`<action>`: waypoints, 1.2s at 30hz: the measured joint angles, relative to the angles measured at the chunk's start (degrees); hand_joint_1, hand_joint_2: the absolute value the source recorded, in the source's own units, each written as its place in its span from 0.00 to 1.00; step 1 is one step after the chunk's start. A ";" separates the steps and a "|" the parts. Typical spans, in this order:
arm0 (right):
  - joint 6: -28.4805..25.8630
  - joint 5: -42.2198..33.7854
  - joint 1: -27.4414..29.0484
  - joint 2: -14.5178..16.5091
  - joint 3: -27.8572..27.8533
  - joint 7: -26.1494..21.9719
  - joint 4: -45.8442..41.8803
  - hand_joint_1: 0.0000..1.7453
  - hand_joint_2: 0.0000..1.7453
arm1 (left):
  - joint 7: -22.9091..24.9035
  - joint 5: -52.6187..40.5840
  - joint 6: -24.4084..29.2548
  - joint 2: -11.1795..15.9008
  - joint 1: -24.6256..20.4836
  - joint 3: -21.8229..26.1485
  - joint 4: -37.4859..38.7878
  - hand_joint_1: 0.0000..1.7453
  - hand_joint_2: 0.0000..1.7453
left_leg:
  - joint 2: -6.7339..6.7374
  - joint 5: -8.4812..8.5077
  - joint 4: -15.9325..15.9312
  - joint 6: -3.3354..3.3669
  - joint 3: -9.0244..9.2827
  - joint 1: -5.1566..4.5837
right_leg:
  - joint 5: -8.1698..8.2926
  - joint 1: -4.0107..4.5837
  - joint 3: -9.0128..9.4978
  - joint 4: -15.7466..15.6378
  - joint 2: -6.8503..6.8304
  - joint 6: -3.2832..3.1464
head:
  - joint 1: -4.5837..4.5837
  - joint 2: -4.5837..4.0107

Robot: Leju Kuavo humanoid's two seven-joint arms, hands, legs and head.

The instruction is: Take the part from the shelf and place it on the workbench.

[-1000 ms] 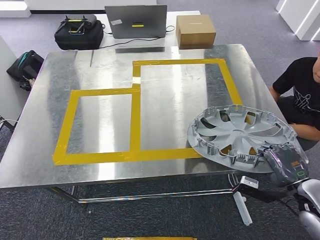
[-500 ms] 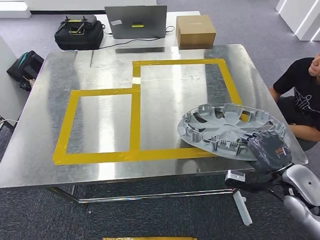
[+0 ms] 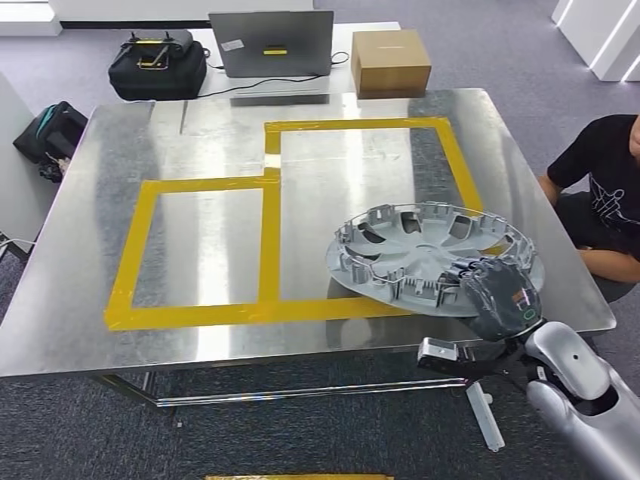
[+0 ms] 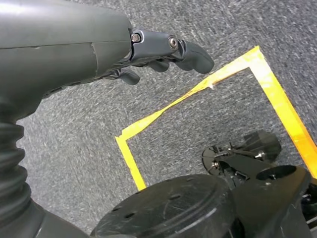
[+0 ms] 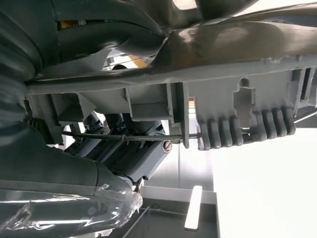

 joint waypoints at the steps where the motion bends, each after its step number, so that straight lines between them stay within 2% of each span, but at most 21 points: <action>1: 0.06 -0.30 -0.20 0.27 0.55 0.08 0.08 1.00 1.00 | 0.03 -0.44 -0.31 -0.19 -0.08 0.00 0.43 0.00 1.00 | 0.00 0.00 0.00 0.00 0.00 0.00 | 0.00 0.00 0.00 0.00 -0.01 0.00 | 0.01 0.00; 8: 0.35 -3.53 -0.14 0.87 3.11 -0.43 0.75 1.00 1.00 | 0.14 -3.08 -1.82 -1.86 -0.59 0.02 4.00 0.00 1.00 | -0.01 0.00 0.00 0.00 0.00 -0.01 | 0.00 -0.01 0.01 0.00 -0.03 0.00 | 0.01 0.00; 15: 0.52 -4.38 2.67 0.90 4.27 0.18 1.70 1.00 1.00 | 0.60 -3.56 -2.05 -3.05 -1.05 0.08 6.26 0.00 1.00 | -0.01 0.00 0.00 0.00 0.02 -0.01 | 0.00 -0.01 0.01 0.00 -0.04 -0.01 | 0.00 0.00; 27: 0.45 -4.50 5.75 0.85 3.69 1.24 3.16 1.00 1.00 | 0.91 -3.66 -2.04 -3.65 -1.33 0.11 7.16 0.00 1.00 | -0.01 0.00 0.00 0.00 0.05 -0.01 | -0.01 -0.01 0.04 0.00 -0.03 -0.01 | 0.00 0.00; 34: 0.51 -5.09 7.92 0.85 1.20 1.92 3.18 1.00 1.00 | 2.06 -4.08 -1.63 -3.78 -1.54 0.13 7.17 0.00 1.00 | -0.01 0.00 0.00 0.00 0.05 -0.01 | -0.01 -0.01 0.06 0.00 -0.05 -0.01 | -0.01 0.00; 36: 0.56 -5.16 8.57 0.85 0.33 2.03 3.17 0.50 0.50 | 2.38 -4.41 -1.24 -3.83 -1.58 0.14 7.17 0.00 1.00 | -0.01 0.00 0.00 0.00 0.05 -0.01 | -0.01 -0.01 0.07 0.00 -0.06 -0.01 | 0.00 -0.01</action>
